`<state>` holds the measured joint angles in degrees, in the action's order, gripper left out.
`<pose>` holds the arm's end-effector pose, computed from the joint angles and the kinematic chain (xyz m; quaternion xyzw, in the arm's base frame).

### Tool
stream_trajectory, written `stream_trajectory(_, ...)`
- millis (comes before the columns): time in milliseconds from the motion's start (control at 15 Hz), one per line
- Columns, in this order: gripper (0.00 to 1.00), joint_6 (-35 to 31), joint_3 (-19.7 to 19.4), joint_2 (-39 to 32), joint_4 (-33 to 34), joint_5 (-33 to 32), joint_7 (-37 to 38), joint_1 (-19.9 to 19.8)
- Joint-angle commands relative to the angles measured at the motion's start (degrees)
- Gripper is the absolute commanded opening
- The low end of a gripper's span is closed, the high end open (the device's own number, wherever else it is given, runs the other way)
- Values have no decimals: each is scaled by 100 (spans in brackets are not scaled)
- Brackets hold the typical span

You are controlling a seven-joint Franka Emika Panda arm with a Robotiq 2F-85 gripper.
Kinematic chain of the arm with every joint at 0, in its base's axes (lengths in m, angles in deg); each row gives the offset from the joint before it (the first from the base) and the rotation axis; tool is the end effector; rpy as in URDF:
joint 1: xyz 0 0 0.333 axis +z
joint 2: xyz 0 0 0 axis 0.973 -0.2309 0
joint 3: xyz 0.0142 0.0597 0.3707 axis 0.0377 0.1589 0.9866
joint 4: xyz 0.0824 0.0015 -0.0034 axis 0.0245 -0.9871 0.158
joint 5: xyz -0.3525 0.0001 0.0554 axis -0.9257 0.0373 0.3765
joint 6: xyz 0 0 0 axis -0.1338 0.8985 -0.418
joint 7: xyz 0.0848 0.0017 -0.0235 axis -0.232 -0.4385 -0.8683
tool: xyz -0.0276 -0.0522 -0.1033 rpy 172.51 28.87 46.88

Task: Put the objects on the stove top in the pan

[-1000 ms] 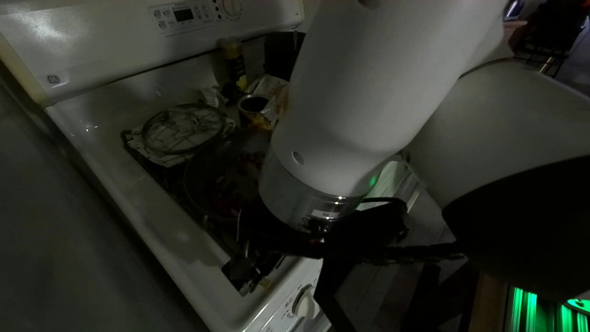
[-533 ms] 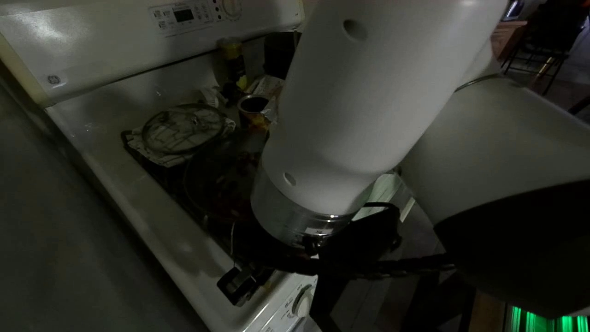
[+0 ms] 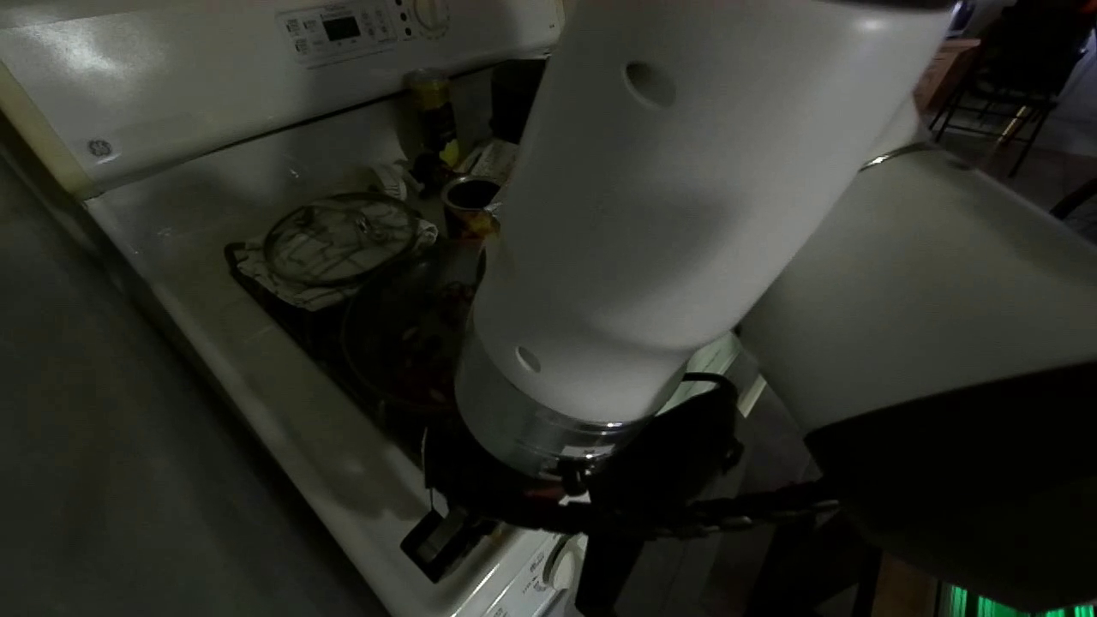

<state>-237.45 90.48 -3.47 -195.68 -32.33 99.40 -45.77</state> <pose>0.3974 0.4118 0.3896 -0.9878 -0.0235 -0.1284 0.0845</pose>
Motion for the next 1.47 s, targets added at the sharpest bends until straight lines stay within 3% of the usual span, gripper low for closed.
stream_trajectory(0, 35, 418, -83, -188, 132, -282, 198, 161)
stream_trajectory(133, 31, 621, -67, -192, 195, -332, 198, 183)
stream_trajectory(200, 23, 723, -63, -193, 224, -355, 209, 194)
stream_trajectory(267, 2, 801, -58, -198, 243, -388, 210, 198)
stream_trajectory(400, 5, 903, -42, -219, 293, -407, 198, 188)
stream_trajectory(467, 0, 916, -45, -226, 306, -432, 208, 187)
stream_trajectory(933, 2, 781, -21, 72, 192, -195, 193, 39)
stream_trajectory(1200, 2, 479, 95, 391, 27, 390, -29, -284)
stream_trajectory(1400, 2, 55, 315, 543, -64, 1369, -628, -529)
